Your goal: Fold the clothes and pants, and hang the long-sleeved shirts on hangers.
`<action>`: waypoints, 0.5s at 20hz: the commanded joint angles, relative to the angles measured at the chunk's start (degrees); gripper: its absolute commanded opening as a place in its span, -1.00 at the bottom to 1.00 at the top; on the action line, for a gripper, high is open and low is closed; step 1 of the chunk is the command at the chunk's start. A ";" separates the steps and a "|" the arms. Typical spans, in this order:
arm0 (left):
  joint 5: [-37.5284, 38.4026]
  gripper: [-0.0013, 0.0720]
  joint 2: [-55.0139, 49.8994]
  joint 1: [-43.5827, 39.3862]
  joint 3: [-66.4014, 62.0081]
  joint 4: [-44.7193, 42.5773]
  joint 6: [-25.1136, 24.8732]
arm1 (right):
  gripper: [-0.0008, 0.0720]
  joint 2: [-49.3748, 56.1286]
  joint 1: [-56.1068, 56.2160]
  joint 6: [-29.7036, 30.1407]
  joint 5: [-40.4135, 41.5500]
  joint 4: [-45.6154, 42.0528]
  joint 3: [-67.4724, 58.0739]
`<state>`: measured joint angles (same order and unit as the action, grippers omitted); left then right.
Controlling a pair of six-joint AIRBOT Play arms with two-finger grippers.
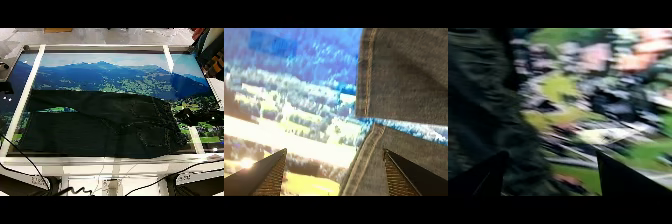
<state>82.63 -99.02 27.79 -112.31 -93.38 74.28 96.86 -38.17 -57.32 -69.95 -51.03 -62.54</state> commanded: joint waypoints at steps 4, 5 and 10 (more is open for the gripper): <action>2.12 0.78 0.37 0.37 0.02 2.27 0.76 | 0.63 2.49 5.46 5.51 3.02 2.32 0.15; 2.12 0.78 0.37 0.33 0.02 3.02 0.76 | 0.52 2.49 6.69 7.02 3.17 2.40 0.15; 2.71 0.78 0.07 0.55 0.20 2.99 0.72 | -0.76 2.36 12.07 10.56 7.74 2.84 -0.04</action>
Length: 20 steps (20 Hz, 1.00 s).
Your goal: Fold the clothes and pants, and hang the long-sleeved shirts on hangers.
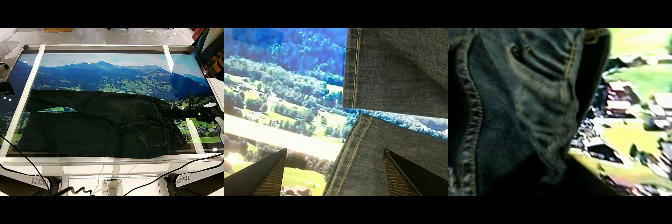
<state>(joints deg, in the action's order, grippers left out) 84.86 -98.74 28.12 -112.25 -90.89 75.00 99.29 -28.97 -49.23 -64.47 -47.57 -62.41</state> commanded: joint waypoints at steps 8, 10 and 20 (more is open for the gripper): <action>-7.41 0.78 -0.55 0.57 16.98 3.58 0.02 | -0.87 -5.09 2.40 2.16 8.74 -2.29 -5.40; -12.59 0.78 -0.55 0.52 21.40 4.94 1.16 | -0.87 -6.27 1.38 1.70 10.16 -5.03 -5.40; -23.39 0.78 -8.15 0.33 23.45 16.28 10.49 | -0.87 -6.29 -0.26 0.44 10.05 -5.44 -5.38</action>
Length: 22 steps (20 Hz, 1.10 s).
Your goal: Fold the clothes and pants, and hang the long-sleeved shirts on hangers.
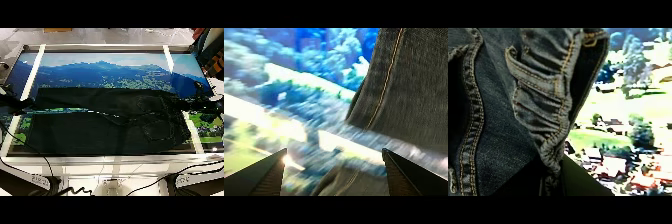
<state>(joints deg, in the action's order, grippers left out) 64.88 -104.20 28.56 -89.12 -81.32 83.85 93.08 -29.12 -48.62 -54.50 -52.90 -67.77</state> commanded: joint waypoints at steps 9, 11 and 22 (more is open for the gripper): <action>-18.91 -0.89 -3.02 -1.95 0.13 14.53 1.46 | -0.87 -0.09 -0.11 -0.33 0.17 0.17 -0.02; -20.11 -0.89 -1.51 -1.95 -1.40 14.49 1.31 | -0.87 -0.09 -0.11 -0.33 0.57 0.20 -0.04; -5.14 -0.89 5.53 -1.92 -5.33 -3.89 0.76 | -0.87 -0.09 -0.09 -3.30 8.41 0.39 -0.02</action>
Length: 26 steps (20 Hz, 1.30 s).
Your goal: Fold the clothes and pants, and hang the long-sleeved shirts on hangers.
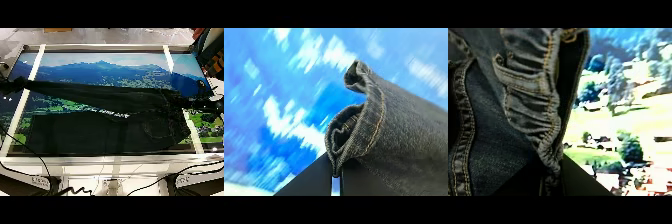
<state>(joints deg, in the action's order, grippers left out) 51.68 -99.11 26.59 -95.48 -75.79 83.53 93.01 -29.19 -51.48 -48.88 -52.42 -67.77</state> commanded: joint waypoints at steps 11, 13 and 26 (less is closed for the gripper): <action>9.05 0.97 1.60 -0.42 8.00 -13.62 3.48 | 0.56 -1.84 -0.04 -4.98 4.50 -0.94 -0.72; 9.03 0.94 4.09 -0.42 8.00 -13.79 3.48 | 0.55 -4.39 -0.07 -7.52 4.11 -3.28 -2.05; 15.47 -0.89 29.49 -6.25 8.85 -12.04 -4.96 | -0.48 -24.61 -15.34 -15.23 -41.00 -18.40 11.17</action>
<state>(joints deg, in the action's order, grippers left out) 66.74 -75.05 21.89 -87.07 -87.96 80.38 73.23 -39.16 -66.50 -80.58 -70.76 -64.60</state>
